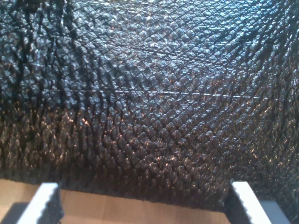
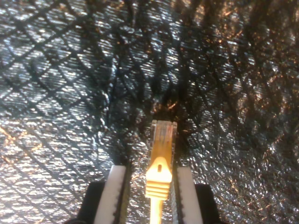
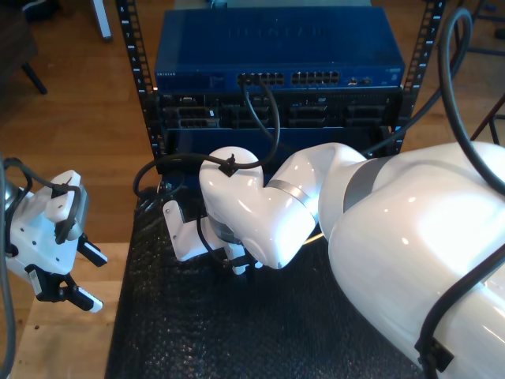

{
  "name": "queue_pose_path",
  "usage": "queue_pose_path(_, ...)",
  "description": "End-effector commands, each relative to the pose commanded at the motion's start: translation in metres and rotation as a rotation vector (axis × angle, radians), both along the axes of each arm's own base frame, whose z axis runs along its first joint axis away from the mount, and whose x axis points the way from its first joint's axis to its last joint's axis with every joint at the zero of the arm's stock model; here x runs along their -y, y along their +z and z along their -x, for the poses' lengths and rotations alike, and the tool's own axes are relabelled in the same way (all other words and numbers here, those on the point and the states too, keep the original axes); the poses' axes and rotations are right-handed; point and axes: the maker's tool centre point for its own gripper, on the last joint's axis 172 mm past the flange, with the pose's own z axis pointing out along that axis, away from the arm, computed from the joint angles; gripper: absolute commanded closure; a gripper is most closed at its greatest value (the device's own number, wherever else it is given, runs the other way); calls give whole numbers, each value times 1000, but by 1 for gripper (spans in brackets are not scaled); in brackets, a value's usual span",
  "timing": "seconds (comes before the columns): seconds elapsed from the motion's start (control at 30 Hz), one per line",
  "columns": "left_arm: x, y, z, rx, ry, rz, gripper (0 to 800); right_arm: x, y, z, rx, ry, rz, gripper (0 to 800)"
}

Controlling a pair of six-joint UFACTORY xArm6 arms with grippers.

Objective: Grab the cable and plug it in

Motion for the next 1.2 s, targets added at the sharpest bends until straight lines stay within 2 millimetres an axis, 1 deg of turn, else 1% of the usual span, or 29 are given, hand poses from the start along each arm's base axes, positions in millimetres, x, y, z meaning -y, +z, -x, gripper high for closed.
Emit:
queue_pose_path(0.67,0,0,0,0,0,0,0,-1,2,-2,5,1,-3,561)
queue_pose_path(0.97,0,1,-1,3,0,-1,0,3,1,-4,3,-6,-1,563)
queue_pose_path(1.07,0,1,-1,3,0,-1,0,2,1,-4,4,-5,-2,569)
queue_pose_path(1.2,0,1,-1,3,0,-1,0,2,1,-4,4,-5,-2,597)
